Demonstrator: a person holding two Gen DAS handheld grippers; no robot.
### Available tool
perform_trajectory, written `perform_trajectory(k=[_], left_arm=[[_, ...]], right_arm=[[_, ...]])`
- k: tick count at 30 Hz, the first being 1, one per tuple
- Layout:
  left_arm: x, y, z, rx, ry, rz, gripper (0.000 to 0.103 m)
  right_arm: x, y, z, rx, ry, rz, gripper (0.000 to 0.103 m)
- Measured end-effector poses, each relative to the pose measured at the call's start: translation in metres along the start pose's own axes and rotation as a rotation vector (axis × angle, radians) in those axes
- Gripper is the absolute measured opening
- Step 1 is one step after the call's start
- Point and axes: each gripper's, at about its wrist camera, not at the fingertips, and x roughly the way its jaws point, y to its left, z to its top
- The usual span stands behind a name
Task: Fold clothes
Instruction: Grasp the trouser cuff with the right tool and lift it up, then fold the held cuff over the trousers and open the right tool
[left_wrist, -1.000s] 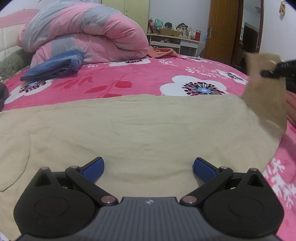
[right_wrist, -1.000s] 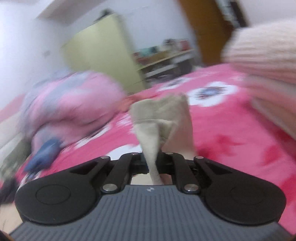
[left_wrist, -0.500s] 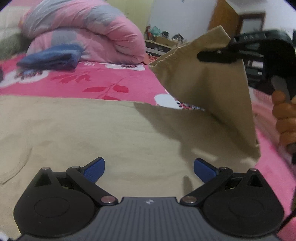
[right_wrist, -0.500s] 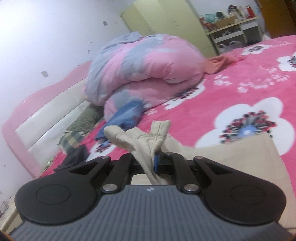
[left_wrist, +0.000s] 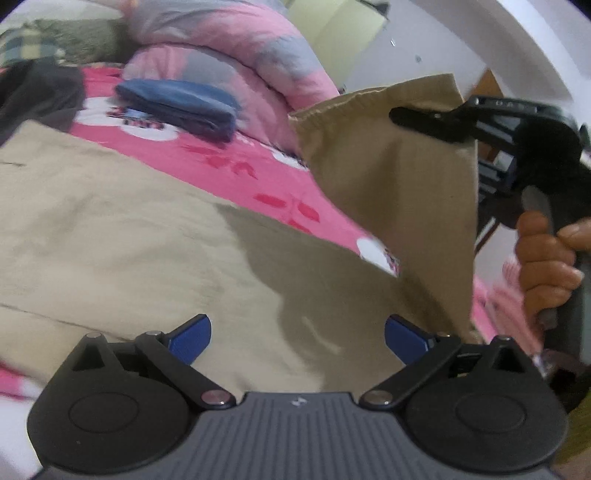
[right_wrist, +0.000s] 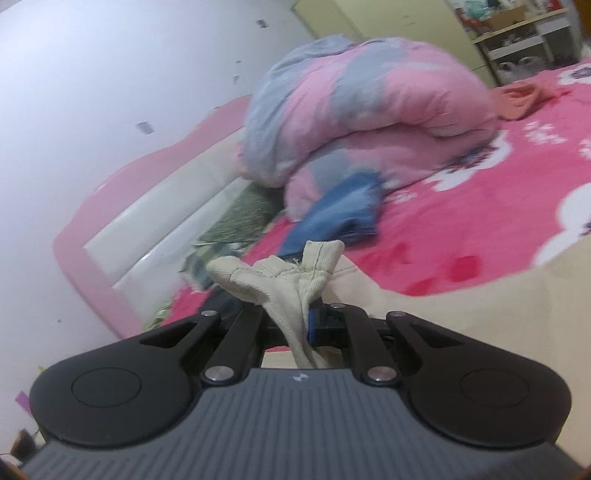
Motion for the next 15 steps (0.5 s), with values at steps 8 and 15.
perform_trajectory(k=[8,15], left_arm=[[-0.065,0.051,0.014,-0.107,-0.121,-0.010,0.099],[-0.130,0.094,0.010,-0.182,-0.231,0.016,0.099]], right_arm=[[0.065,0.056,-0.022,-0.010,0.093,0.126,0.003],[0.114,0.098,-0.053,-0.025,0.178,0.204,0.003]])
